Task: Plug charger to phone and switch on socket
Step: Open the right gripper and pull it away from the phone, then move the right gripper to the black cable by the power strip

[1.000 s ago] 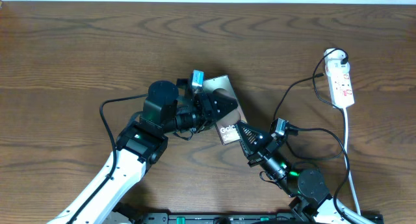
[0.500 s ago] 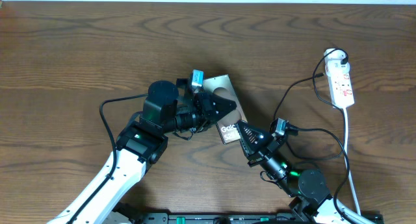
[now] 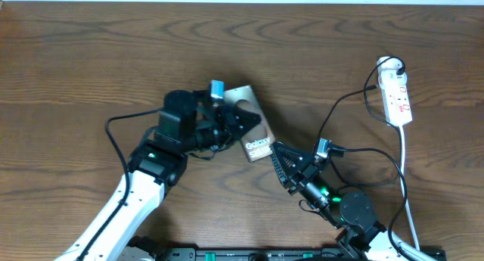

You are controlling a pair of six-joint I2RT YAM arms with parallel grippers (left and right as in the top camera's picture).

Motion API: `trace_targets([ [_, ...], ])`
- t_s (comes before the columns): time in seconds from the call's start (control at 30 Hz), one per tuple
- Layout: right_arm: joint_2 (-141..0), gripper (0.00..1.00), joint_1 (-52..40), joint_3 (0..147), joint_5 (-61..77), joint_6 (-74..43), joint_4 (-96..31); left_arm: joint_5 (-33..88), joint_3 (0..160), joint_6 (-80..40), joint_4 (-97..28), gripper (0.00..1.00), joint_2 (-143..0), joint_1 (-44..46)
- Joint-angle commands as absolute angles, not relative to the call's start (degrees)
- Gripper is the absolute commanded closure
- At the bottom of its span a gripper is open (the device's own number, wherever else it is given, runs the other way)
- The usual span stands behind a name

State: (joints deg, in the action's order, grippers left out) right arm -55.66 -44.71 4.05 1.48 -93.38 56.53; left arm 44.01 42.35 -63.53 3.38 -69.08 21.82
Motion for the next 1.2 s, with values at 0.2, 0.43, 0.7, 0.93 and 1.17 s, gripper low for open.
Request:
trace_targets([
  [0.2, -55.53, 0.43, -45.47, 4.89, -2.28, -64.77, 48.27, 57.56, 42.44, -58.67, -0.03, 0.93, -68.86, 12.67],
  [0.43, -55.51, 0.44, -45.43, 4.89, -11.6, -54.43, 39.59, 60.4, 42.44, -58.52, -4.82, 0.93, -68.9, 11.68],
  [0.7, -55.51, 0.7, -45.3, 11.49, -15.14, -49.65, 25.19, 60.49, 42.44, -55.92, -12.47, 0.93, -72.25, 11.68],
  [0.93, -55.51, 0.9, -45.32, 24.64, -18.48, -47.05, 0.89, 64.49, 42.44, -55.88, -12.8, 0.93, -78.37, 11.68],
  [1.17, -55.33, 0.96, -45.32, 34.81, -18.55, -47.64, -17.82, 75.59, 42.44, -56.93, -9.52, 0.93, -83.81, 11.68],
])
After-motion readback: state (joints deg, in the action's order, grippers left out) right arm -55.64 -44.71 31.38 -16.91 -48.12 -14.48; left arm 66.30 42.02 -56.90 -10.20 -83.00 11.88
